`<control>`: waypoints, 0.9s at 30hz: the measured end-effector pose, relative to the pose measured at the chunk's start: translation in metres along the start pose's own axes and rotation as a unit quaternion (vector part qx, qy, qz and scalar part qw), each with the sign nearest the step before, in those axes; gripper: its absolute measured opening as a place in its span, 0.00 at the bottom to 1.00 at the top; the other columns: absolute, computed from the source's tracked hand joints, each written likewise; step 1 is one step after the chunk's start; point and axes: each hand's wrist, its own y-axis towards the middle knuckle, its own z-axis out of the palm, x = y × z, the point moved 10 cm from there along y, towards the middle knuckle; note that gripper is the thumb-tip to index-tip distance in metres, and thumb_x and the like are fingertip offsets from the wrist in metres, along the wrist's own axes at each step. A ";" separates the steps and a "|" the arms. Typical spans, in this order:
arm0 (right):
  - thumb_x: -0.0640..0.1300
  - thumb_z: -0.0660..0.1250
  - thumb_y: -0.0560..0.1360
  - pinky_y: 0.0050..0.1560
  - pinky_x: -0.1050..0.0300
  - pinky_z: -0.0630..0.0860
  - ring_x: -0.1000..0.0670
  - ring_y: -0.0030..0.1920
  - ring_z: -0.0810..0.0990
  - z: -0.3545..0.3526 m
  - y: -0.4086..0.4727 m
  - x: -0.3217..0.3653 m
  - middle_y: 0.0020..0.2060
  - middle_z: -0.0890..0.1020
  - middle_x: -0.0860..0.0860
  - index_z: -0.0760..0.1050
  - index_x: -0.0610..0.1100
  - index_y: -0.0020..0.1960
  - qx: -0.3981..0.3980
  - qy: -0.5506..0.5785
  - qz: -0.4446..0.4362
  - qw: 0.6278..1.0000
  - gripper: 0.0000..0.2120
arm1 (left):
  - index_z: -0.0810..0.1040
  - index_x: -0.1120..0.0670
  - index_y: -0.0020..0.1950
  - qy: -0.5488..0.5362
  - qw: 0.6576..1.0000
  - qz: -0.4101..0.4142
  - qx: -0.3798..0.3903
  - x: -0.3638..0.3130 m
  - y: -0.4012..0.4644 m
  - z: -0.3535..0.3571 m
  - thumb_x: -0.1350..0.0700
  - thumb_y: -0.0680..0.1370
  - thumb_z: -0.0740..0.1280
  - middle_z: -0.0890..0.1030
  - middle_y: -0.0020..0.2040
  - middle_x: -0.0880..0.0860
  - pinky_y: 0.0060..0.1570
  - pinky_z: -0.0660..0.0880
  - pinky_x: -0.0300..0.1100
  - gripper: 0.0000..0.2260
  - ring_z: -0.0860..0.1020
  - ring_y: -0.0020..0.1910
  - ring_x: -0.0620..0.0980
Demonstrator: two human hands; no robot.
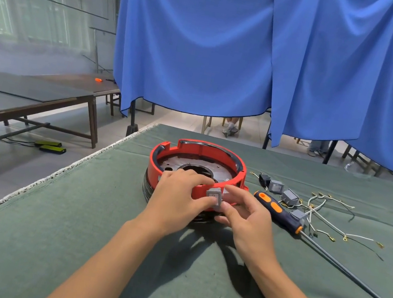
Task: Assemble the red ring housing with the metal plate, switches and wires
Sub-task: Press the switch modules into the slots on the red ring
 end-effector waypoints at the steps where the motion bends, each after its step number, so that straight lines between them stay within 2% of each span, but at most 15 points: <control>1: 0.30 0.65 0.75 0.37 0.61 0.80 0.49 0.43 0.84 -0.002 0.000 -0.001 0.45 0.83 0.47 0.78 0.47 0.51 -0.009 -0.001 0.003 1.000 0.13 | 0.80 0.47 0.58 0.008 1.000 -0.004 -0.006 0.001 0.000 0.001 0.47 0.73 0.71 0.81 0.54 0.44 0.62 0.63 0.48 0.15 0.75 0.56 0.45; 5: 0.36 0.68 0.75 0.36 0.62 0.79 0.51 0.41 0.85 -0.004 -0.002 0.000 0.39 0.85 0.48 0.81 0.46 0.44 -0.016 -0.014 0.005 1.000 0.07 | 0.80 0.47 0.59 0.029 0.999 -0.010 -0.023 0.003 0.000 0.002 0.45 0.72 0.71 0.81 0.55 0.44 0.60 0.60 0.44 0.16 0.74 0.57 0.45; 10: 0.42 0.71 0.73 0.33 0.55 0.81 0.51 0.36 0.84 -0.006 0.002 0.001 0.35 0.84 0.49 0.79 0.48 0.41 -0.030 -0.081 0.010 0.996 0.03 | 0.82 0.48 0.56 0.010 0.999 -0.008 -0.051 0.001 -0.001 -0.003 0.47 0.71 0.73 0.82 0.52 0.45 0.61 0.63 0.46 0.15 0.76 0.55 0.45; 15: 0.41 0.70 0.74 0.32 0.58 0.80 0.52 0.34 0.84 -0.002 0.004 0.006 0.34 0.84 0.51 0.80 0.49 0.41 -0.011 -0.102 -0.010 0.995 0.04 | 0.83 0.52 0.53 -0.068 0.996 -0.027 -0.044 0.005 0.002 -0.006 0.52 0.72 0.73 0.83 0.51 0.48 0.60 0.68 0.53 0.11 0.77 0.54 0.47; 20: 0.39 0.71 0.73 0.32 0.53 0.81 0.51 0.31 0.83 -0.004 0.009 0.010 0.31 0.83 0.51 0.80 0.47 0.40 0.009 -0.088 -0.013 0.996 0.05 | 0.84 0.52 0.53 -0.080 0.996 -0.035 -0.036 0.006 0.003 -0.005 0.51 0.72 0.73 0.82 0.50 0.47 0.60 0.68 0.54 0.11 0.76 0.54 0.47; 27: 0.42 0.72 0.72 0.41 0.55 0.77 0.55 0.36 0.80 -0.007 0.006 0.023 0.34 0.82 0.54 0.79 0.50 0.38 -0.052 -0.167 -0.080 0.981 0.06 | 0.83 0.52 0.54 -0.079 0.996 -0.033 -0.032 0.005 0.004 -0.004 0.53 0.72 0.73 0.82 0.50 0.47 0.60 0.69 0.54 0.11 0.76 0.54 0.47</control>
